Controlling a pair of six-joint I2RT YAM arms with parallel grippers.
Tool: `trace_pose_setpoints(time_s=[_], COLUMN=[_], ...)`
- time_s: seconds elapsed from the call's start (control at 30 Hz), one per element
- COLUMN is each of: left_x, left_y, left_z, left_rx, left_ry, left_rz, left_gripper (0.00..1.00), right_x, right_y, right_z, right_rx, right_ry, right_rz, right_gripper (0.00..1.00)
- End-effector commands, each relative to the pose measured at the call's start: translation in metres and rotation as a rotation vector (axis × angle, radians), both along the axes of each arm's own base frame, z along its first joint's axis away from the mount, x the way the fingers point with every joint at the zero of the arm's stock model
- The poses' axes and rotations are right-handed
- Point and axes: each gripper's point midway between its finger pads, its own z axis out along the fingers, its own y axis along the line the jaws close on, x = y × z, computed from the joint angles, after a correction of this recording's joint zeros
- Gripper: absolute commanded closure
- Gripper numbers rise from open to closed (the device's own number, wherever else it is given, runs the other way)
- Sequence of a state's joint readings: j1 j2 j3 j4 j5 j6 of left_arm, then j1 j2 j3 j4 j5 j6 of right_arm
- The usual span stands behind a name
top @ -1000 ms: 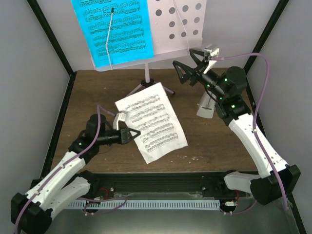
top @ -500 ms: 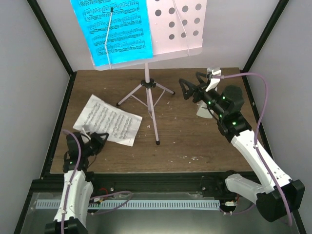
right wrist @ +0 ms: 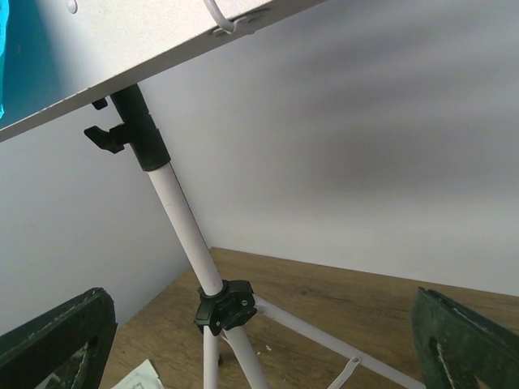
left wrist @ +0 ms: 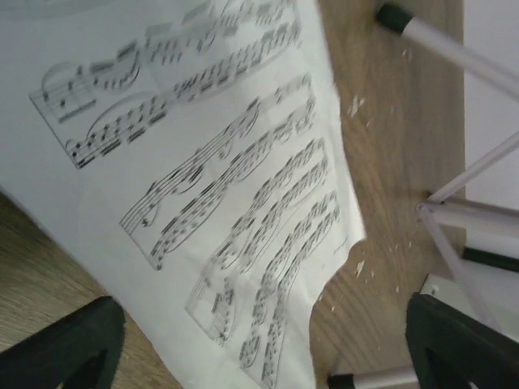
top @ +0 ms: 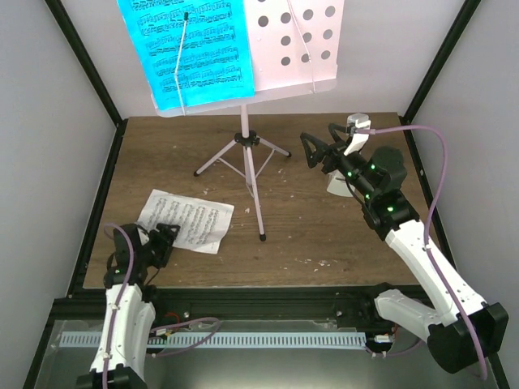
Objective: Pack up the instrument practice props
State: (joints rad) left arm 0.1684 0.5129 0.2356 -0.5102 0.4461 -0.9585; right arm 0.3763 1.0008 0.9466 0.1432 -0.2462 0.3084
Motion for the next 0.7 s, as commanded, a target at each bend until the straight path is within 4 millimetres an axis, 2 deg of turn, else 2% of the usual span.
trace_pose_setpoints(time_s=[0.0,0.07,0.1,0.17,0.27,0.33,0.4,0.47,0.53,0.6,0.67], left_x=[0.003,0.002,0.0,-0.007,-0.008,0.004,0.017,0.026,0.031,0.037,0.041], left_y=[0.029,0.048,0.065,0.085,0.097,0.093,0.08,0.065,0.06,0.049,0.029], left_z=[0.044,0.071,0.089,0.109,0.153,0.191,0.234,0.285,0.331,0.37,0.403], left_rx=[0.204,0.33,0.411,0.49,0.563,0.598,0.63,0.695,0.777,0.818,0.79], left_ry=[-0.033,-0.054,-0.058,-0.049,-0.142,-0.268,-0.4,-0.553,-0.666,-0.757,-0.847], left_rz=[0.052,0.09,0.154,0.247,0.313,0.274,0.18,0.078,0.041,-0.025,-0.124], left_gripper=[0.0,0.0,0.0,0.0,0.0,0.01,0.03,0.06,0.06,0.07,0.15], right_x=[-0.009,-0.012,-0.015,-0.018,-0.022,-0.028,-0.035,-0.039,-0.05,-0.056,-0.059], right_y=[0.001,0.004,0.006,0.012,0.023,0.033,0.046,0.063,0.079,0.096,0.117], right_z=[0.018,0.023,0.025,0.029,0.036,0.049,0.064,0.072,0.085,0.095,0.1], right_rx=[0.031,0.029,0.027,0.031,0.046,0.057,0.064,0.061,0.051,0.032,-0.007], right_ry=[-0.034,-0.059,-0.077,-0.097,-0.107,-0.118,-0.131,-0.134,-0.144,-0.14,-0.14], right_rz=[0.021,0.047,0.066,0.105,0.18,0.256,0.36,0.483,0.611,0.689,0.727], right_gripper=[0.0,0.0,0.0,0.0,0.0,0.0,0.0,0.0,0.02,0.04,0.04])
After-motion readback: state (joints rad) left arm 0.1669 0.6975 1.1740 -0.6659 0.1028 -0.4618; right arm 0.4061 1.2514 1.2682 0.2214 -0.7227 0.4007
